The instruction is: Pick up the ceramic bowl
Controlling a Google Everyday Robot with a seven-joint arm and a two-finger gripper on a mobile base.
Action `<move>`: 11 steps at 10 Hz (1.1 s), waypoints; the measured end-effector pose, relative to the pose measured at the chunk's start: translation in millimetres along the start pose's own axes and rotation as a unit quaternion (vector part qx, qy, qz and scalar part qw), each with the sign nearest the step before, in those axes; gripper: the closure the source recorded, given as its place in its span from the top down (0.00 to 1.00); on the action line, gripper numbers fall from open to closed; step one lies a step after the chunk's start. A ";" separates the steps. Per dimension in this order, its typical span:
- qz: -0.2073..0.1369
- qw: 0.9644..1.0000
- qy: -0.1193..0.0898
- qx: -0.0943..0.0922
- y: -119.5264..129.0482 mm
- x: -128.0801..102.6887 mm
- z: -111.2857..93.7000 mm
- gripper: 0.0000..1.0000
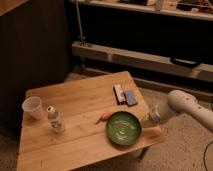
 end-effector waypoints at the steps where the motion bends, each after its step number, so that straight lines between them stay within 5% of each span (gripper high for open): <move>1: -0.001 1.000 -0.006 -0.008 -0.4 0.8 4.1 0.30; 3: 0.001 1.000 -0.009 -0.022 5.1 0.7 5.0 0.50; 6: -0.005 0.999 0.003 -0.033 3.0 -3.1 -20.7 0.77; 9: -0.019 0.999 0.004 -0.040 -6.8 -8.1 -41.1 0.79; 11: -0.024 0.999 -0.012 -0.037 -4.4 -11.5 -29.1 0.66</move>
